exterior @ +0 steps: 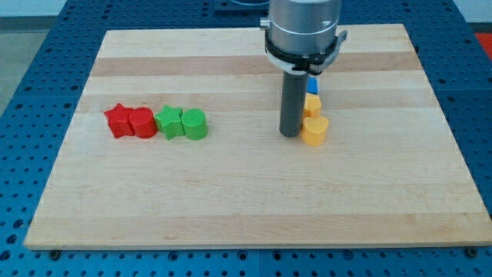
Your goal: Adjust blue triangle above blue cube
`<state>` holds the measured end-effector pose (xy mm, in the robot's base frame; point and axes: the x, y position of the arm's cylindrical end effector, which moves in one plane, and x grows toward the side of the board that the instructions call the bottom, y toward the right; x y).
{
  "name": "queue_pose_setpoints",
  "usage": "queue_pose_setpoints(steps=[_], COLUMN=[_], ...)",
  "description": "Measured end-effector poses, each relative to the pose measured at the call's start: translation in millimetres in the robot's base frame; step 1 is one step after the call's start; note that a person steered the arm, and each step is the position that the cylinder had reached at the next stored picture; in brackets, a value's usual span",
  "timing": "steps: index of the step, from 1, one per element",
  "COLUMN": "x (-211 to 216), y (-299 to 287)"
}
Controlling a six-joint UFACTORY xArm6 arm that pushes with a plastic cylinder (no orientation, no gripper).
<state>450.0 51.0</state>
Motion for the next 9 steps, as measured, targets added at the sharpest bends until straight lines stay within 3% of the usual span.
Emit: queue_pose_setpoints(steps=[6,9], x=[-89.9,-112.9], y=[0.0,0.0])
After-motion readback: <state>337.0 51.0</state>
